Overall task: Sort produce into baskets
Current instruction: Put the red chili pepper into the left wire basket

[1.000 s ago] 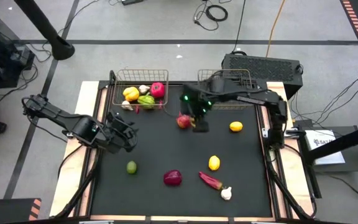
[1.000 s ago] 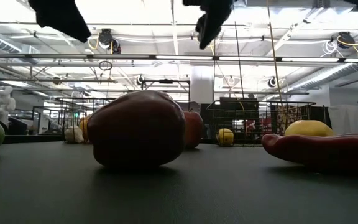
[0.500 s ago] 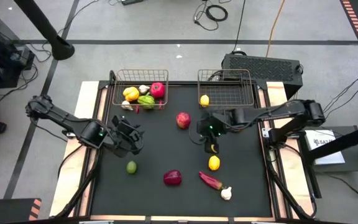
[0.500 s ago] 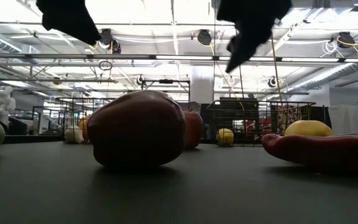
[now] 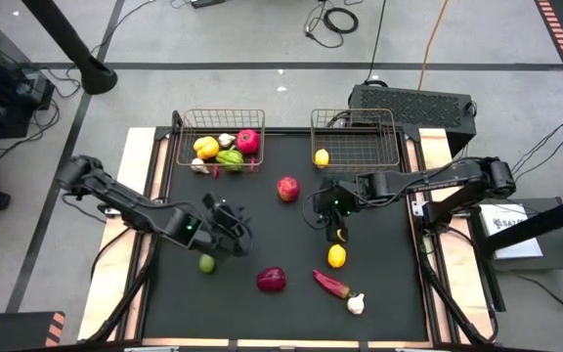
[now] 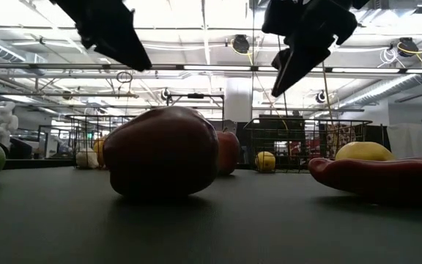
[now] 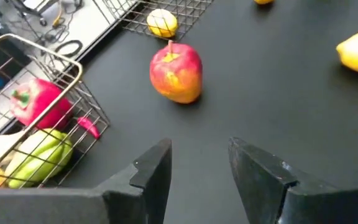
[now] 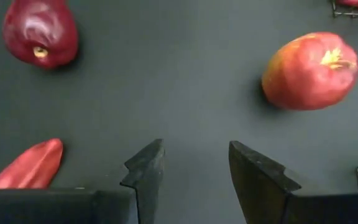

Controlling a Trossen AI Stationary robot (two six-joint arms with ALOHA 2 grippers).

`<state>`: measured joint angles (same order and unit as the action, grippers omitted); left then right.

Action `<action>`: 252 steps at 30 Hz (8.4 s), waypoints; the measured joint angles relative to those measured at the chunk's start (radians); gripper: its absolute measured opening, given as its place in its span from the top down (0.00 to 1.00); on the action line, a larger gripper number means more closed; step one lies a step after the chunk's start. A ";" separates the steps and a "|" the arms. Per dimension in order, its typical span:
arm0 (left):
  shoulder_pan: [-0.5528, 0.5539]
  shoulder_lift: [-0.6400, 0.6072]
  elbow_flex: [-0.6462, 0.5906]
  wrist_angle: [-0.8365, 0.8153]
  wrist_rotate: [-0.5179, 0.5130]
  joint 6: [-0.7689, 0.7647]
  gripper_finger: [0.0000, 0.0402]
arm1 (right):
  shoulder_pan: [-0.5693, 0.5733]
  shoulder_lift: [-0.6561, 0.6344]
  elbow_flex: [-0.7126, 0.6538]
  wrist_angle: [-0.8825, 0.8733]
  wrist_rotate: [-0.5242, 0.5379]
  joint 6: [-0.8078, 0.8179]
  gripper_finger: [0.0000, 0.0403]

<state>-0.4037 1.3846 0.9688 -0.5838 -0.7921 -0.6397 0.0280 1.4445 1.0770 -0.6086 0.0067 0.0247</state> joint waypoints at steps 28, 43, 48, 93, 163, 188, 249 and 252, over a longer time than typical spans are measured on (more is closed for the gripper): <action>0.009 0.211 -0.011 0.173 0.135 -0.166 0.59 | 0.000 -0.033 0.000 -0.011 0.025 0.013 0.58; 0.004 0.251 -0.011 0.220 0.206 -0.191 0.58 | 0.000 -0.033 0.000 -0.033 0.022 -0.010 0.58; 0.004 0.251 -0.011 0.216 0.193 -0.191 0.58 | 0.000 -0.033 0.000 -0.096 0.018 -0.009 0.58; -0.134 0.243 -0.011 0.265 0.163 -0.113 0.27 | 0.422 -0.032 -0.135 -0.116 0.065 0.376 0.57; -0.136 0.244 -0.011 0.260 0.158 -0.112 0.27 | 0.637 0.317 -0.134 0.201 0.230 0.846 0.24; -0.142 0.244 -0.011 0.267 0.134 -0.104 0.27 | 0.544 0.314 0.075 0.118 0.189 0.512 0.53; -0.284 0.170 -0.010 -0.115 -0.022 -0.245 0.27 | -0.459 0.892 1.048 0.412 -0.179 -0.664 0.53; -0.284 0.170 -0.010 -0.125 -0.022 -0.242 0.27 | -0.459 0.899 1.048 0.403 -0.192 -0.646 0.53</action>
<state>-0.6880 1.5547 0.9588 -0.7086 -0.8143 -0.8818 -0.4313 2.3439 2.1246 -0.2056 -0.1849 -0.6208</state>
